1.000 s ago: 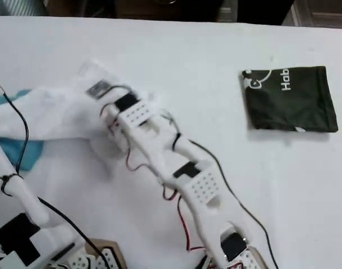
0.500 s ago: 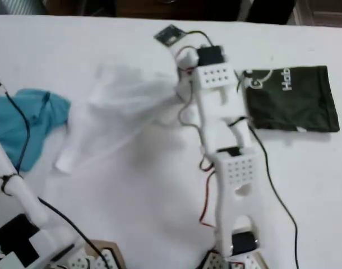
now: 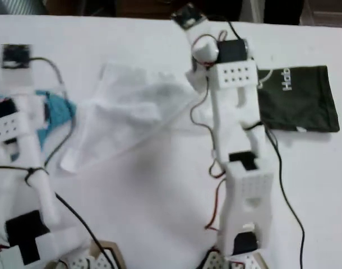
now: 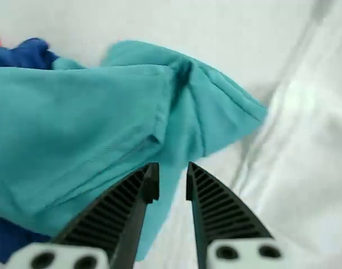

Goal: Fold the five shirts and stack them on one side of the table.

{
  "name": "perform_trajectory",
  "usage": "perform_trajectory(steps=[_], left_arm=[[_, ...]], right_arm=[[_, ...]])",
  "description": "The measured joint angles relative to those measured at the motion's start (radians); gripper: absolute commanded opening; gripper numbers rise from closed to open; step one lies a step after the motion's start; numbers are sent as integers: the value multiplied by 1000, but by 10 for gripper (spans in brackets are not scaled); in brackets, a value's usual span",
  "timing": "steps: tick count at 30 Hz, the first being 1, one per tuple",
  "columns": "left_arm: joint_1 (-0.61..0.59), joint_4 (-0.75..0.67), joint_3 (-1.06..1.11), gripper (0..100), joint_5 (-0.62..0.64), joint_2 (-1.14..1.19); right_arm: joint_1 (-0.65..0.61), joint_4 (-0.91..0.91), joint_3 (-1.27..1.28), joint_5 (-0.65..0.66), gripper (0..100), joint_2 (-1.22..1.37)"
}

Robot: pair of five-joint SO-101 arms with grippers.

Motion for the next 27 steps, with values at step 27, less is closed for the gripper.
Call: perform_trajectory(steps=[27], left_arm=[[164, -158, 465, 109, -290, -2]], right_arm=[[72, -588, 936, 61, 269, -60]])
